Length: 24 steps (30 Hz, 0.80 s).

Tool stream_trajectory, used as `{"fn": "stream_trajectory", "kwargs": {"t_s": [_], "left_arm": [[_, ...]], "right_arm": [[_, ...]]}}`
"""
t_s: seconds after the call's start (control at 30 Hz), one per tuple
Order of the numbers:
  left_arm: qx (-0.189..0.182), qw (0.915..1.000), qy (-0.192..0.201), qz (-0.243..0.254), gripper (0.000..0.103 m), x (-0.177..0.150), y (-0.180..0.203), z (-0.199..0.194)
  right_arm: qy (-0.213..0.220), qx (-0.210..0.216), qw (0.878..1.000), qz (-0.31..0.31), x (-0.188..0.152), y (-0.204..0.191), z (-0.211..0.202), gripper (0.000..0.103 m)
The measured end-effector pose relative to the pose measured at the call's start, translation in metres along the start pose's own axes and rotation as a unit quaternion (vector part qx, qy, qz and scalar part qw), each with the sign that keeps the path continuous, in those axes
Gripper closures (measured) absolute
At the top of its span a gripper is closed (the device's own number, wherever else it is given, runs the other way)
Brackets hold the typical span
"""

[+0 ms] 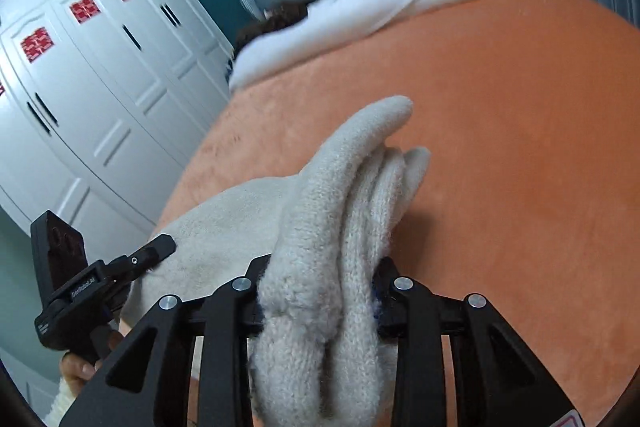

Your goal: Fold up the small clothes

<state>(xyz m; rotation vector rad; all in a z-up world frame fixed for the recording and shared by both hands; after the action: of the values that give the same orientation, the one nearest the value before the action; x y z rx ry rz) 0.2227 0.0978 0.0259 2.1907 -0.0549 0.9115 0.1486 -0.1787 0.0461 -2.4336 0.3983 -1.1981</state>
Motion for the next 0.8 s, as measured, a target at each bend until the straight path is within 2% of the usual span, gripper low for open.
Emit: {"fn": "stream_trajectory", "kwargs": {"t_s": [0.07,0.1,0.17,0.2,0.27,0.3,0.37,0.43,0.47,0.53,0.6,0.63,0.73,0.8], "left_arm": [[-0.001,1.0,-0.008,0.001,0.057,-0.009,-0.004,0.01],[0.013,0.9997,-0.02,0.005,0.056,-0.019,-0.012,0.021],[0.072,0.995,-0.069,0.003,0.058,-0.053,-0.038,0.051],[0.103,0.9905,-0.091,-0.002,0.055,-0.068,-0.051,0.059],[0.09,0.9935,-0.062,-0.032,0.053,-0.072,-0.053,0.044],[0.094,0.9935,-0.056,-0.033,0.053,-0.069,-0.051,0.036],[0.107,0.9932,-0.041,-0.015,0.055,-0.064,-0.043,0.018],[0.121,0.9917,-0.037,0.02,0.054,-0.064,-0.033,0.009],[0.138,0.9883,-0.047,0.043,0.054,-0.067,-0.029,0.011],[0.157,0.9828,-0.065,0.07,0.054,-0.079,-0.023,0.018],[0.172,0.9775,-0.086,0.087,0.054,-0.092,-0.024,0.027],[0.177,0.9754,-0.091,0.094,0.054,-0.097,-0.023,0.029],[0.194,0.97,-0.092,0.114,0.053,-0.105,-0.011,0.019],[0.196,0.9696,-0.086,0.119,0.045,-0.107,-0.001,0.01]], "right_arm": [[-0.004,-0.012,1.0,0.016,-0.005,0.02,0.003,0.068],[-0.026,-0.032,0.999,0.027,-0.019,0.041,0.018,0.065],[-0.095,-0.081,0.991,0.047,-0.052,0.079,0.05,0.064],[-0.134,-0.115,0.982,0.067,-0.069,0.099,0.06,0.063],[-0.09,-0.079,0.986,0.114,-0.062,0.098,0.044,0.063],[-0.071,-0.08,0.988,0.114,-0.055,0.093,0.03,0.063],[-0.017,-0.088,0.992,0.088,-0.041,0.077,0.002,0.065],[0.007,-0.086,0.995,0.053,-0.037,0.059,-0.015,0.076],[0.003,-0.088,0.996,0.033,-0.04,0.051,-0.014,0.081],[-0.039,-0.102,0.994,-0.019,-0.058,0.041,0.007,0.084],[-0.105,-0.132,0.985,-0.044,-0.088,0.054,0.042,0.096],[-0.112,-0.136,0.983,-0.044,-0.095,0.058,0.048,0.096],[-0.08,-0.138,0.985,-0.063,-0.078,0.035,0.028,0.093],[-0.054,-0.138,0.986,-0.071,-0.066,0.019,0.012,0.09]]}}
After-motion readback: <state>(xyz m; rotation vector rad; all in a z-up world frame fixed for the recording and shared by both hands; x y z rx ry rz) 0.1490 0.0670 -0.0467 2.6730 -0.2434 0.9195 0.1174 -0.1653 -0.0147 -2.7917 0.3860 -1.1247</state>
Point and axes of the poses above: each gripper's, at about its wrist camera, not at the fingertips, and z roughly the way its jaws point, y to its right, x to its top, the point moved 7 cm from there along z, roughly the way its jaws point, and after that the axes turned 7 degrees about y, right-handed, at the moved point
